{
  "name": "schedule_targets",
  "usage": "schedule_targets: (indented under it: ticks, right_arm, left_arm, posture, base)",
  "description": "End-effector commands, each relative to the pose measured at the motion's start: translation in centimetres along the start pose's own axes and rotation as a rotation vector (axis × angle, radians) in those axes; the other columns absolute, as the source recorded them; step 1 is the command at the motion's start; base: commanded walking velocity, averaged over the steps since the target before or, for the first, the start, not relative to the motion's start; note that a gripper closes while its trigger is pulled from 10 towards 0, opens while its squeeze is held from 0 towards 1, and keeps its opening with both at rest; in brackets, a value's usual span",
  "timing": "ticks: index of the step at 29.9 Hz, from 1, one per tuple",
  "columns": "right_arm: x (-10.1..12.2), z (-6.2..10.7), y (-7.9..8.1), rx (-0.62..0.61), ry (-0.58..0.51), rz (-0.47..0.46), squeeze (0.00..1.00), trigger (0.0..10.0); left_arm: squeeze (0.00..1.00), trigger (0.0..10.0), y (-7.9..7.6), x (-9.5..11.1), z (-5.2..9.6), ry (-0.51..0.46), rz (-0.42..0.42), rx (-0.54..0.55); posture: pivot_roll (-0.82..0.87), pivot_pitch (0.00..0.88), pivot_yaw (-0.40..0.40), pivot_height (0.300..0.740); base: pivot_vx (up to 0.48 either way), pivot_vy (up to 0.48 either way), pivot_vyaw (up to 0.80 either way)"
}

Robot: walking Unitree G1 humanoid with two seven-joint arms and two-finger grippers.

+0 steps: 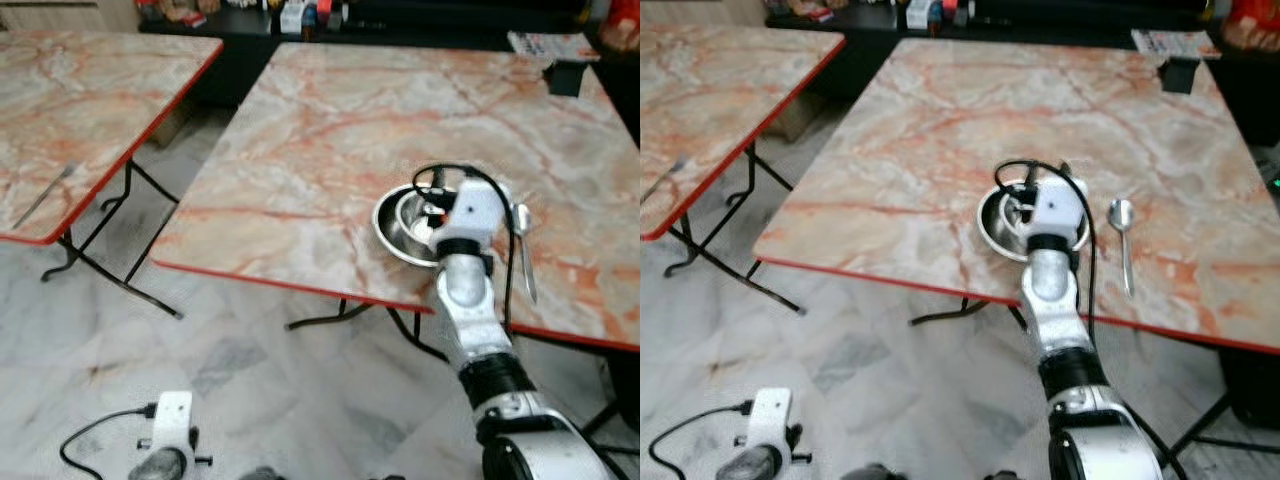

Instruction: Setting the table

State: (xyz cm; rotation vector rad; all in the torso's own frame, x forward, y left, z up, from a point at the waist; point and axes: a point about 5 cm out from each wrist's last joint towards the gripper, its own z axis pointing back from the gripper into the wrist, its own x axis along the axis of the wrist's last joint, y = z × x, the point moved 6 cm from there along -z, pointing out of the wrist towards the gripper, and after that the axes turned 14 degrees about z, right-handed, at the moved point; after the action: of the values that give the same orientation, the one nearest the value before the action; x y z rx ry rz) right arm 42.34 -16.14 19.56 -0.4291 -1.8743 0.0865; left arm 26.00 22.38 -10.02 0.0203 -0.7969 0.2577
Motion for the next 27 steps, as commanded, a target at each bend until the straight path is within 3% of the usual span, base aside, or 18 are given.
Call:
schedule_targets:
  ticks: [1, 17, 26, 27]
  right_arm:
    - [0.8, 0.0, 1.1, 0.018, -0.015, -0.017, 0.00, 10.0]
    - [0.5, 0.8, 1.8, 0.052, -0.019, -0.027, 0.00, 10.0]
    - [-2.9, 2.9, 2.5, 0.111, 0.079, 0.015, 0.00, 10.0]
    - [-4.1, 3.6, 2.6, 0.127, 0.115, 0.018, 0.00, 10.0]
  left_arm:
    - [0.00, 10.0, 1.3, -0.8, 0.2, 0.028, 0.009, 0.031]
    - [0.00, 10.0, 1.1, -1.1, 0.3, 0.031, 0.013, 0.030]
    - [0.00, 10.0, 0.9, -1.3, 0.3, 0.032, 0.020, 0.028]
    - [0.00, 10.0, 0.9, -1.3, 0.3, 0.033, 0.021, 0.028]
  posture:
    - [0.03, 0.137, 0.008, 0.740]
    - [0.03, 0.141, -0.007, 0.740]
    - [0.03, 0.143, -0.015, 0.740]
    - [0.03, 0.144, -0.017, 0.740]
  base:
    - [0.000, 0.480, 0.00]
    - [0.000, 0.480, 0.00]
    - [0.000, 0.480, 0.00]
    - [0.000, 0.480, 0.00]
